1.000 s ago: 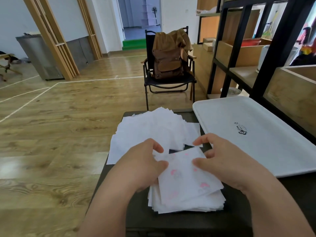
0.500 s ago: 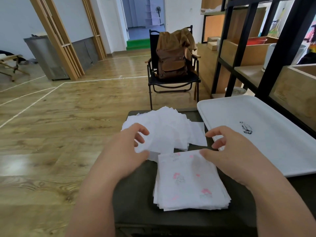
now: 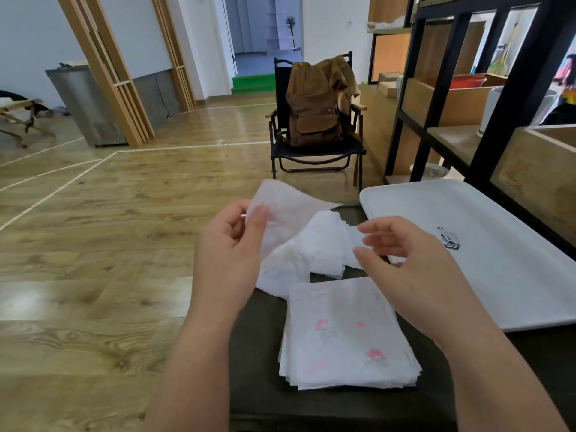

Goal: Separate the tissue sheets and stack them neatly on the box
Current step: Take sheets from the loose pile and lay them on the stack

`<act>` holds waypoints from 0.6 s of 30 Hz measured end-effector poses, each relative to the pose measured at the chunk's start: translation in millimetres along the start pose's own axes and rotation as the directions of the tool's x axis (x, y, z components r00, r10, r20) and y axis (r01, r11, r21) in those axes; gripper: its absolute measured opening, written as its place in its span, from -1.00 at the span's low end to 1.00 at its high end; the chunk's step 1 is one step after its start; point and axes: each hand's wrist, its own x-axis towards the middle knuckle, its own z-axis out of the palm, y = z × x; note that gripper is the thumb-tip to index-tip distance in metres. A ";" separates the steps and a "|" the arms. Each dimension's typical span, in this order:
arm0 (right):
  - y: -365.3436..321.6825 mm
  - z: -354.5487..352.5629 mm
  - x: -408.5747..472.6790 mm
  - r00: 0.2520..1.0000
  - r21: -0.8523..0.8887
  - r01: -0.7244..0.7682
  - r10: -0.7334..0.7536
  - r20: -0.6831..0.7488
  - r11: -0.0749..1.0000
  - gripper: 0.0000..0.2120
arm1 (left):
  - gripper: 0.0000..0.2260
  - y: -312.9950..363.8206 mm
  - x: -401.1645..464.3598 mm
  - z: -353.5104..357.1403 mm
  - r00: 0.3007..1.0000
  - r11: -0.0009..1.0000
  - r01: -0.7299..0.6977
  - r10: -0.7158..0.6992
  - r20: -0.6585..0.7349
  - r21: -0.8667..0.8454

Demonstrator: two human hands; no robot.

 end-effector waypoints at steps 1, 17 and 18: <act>-2.3 1.6 -0.3 1.000 0.060 0.015 -0.016 0.016 0.998 -0.72 | -0.84 9.4 -1.5 0.2 0.999 0.995 0.023 -0.021 0.026 -0.097; -13.2 13.5 -3.0 0.997 0.406 0.010 0.021 -0.071 0.914 -0.74 | -0.64 22.6 -7.1 -5.8 0.963 0.984 0.178 -0.180 0.200 0.029; -12.3 12.4 -2.2 0.996 0.416 0.019 0.018 -0.086 0.909 -0.78 | -0.66 24.4 -6.3 -8.7 0.957 0.989 0.139 -0.148 0.249 0.051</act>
